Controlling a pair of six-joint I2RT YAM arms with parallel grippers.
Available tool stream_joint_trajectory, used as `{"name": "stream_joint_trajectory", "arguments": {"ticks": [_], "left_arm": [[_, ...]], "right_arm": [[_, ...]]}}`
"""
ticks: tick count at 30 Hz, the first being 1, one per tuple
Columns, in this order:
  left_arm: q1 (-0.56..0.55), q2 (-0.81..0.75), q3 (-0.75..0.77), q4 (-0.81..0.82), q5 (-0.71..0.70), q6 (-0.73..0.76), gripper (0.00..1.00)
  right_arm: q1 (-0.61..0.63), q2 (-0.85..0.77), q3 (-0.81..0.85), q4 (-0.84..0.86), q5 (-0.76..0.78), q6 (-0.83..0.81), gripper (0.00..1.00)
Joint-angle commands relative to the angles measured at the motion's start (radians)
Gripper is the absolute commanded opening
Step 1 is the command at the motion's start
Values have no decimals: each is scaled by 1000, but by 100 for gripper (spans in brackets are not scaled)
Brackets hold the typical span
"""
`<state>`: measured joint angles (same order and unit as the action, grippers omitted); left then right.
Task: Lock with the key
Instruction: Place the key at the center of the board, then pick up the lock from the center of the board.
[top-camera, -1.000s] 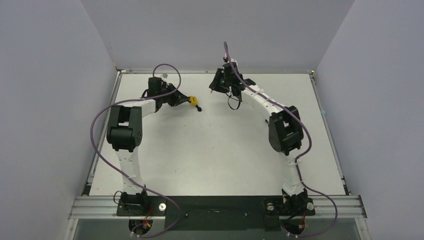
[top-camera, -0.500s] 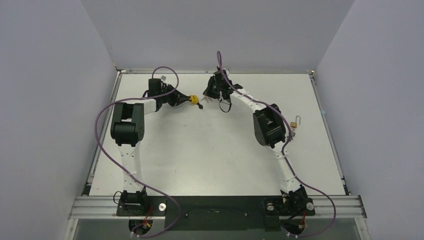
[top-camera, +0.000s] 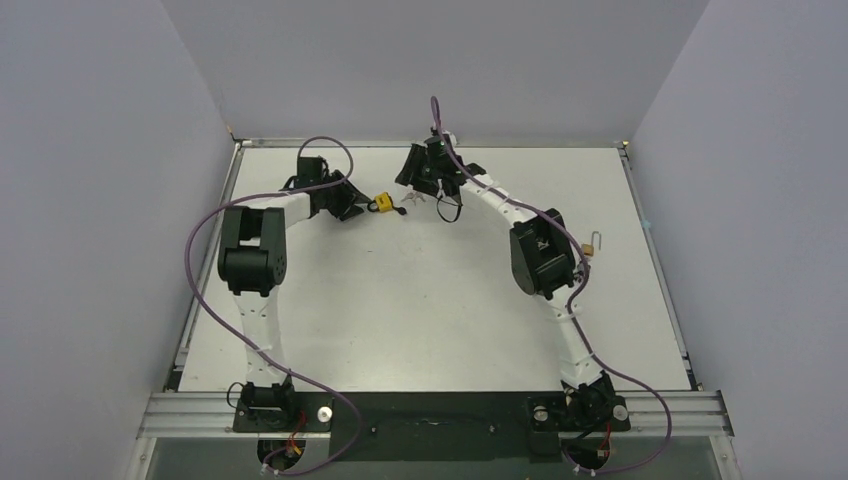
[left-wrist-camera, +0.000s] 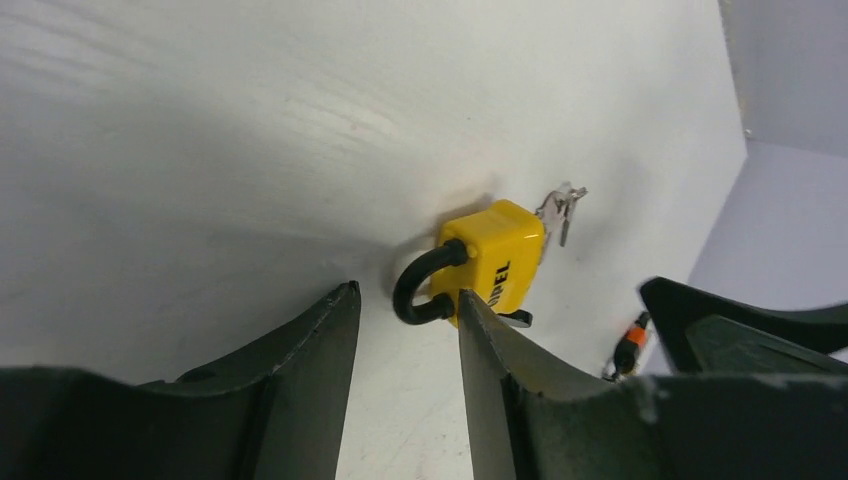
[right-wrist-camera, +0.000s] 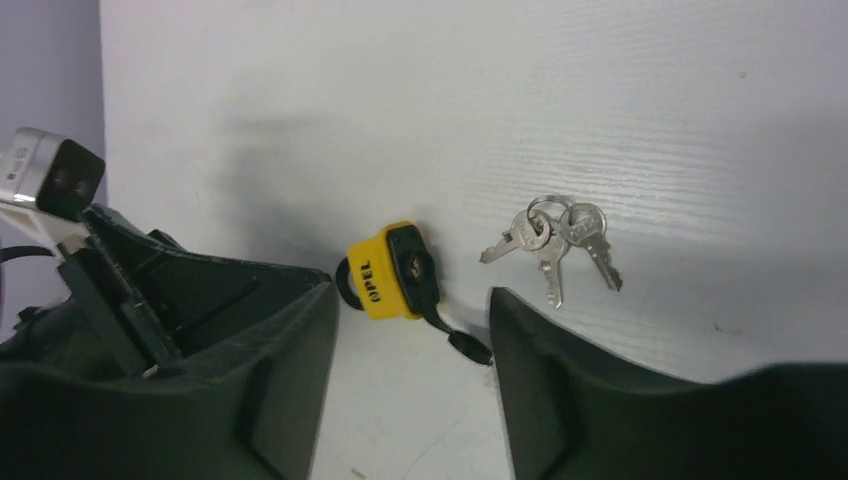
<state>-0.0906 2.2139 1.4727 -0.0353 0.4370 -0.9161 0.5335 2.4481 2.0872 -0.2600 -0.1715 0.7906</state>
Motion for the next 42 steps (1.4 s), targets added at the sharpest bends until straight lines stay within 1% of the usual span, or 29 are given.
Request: {"name": "stream_joint_trajectory", "arguments": {"ticks": [1, 2, 4, 6, 8, 9, 13, 18, 19, 22, 27, 32, 37, 42], "left_arm": [[11, -124, 49, -178, -235, 136, 40], [10, -162, 42, -186, -260, 146, 40], [4, -225, 29, -202, -342, 174, 42], [-9, -284, 21, -220, -384, 206, 45], [-32, -339, 5, -230, -400, 237, 47], [-56, -360, -5, -232, -403, 252, 47], [-151, -490, -116, -202, -373, 255, 49], [-290, -640, -283, -162, -288, 234, 49], [-304, -677, -321, -161, -277, 236, 49], [-362, -750, -390, -155, -255, 228, 49], [-390, -841, -464, -164, -213, 225, 49], [-390, -873, -465, -186, -197, 257, 49], [-388, -881, -461, -201, -173, 270, 49], [-387, -887, -465, -209, -156, 280, 49]], "right_arm": [[-20, -184, -17, -62, 44, -55, 62], [-25, -230, -34, -87, 69, -76, 70], [-37, -309, -99, -127, 135, -114, 77], [-58, -392, -179, -172, 215, -136, 79], [-91, -479, -277, -197, 279, -148, 79], [-108, -540, -351, -210, 301, -150, 79], [-183, -696, -553, -240, 416, -153, 78], [-304, -812, -763, -256, 480, -144, 75], [-336, -828, -782, -261, 490, -143, 74], [-384, -835, -851, -262, 508, -136, 72], [-391, -766, -878, -244, 508, -73, 69], [-390, -698, -912, -143, 499, 20, 69], [-393, -618, -884, -101, 505, 70, 69], [-401, -585, -879, -61, 503, 111, 67]]}}
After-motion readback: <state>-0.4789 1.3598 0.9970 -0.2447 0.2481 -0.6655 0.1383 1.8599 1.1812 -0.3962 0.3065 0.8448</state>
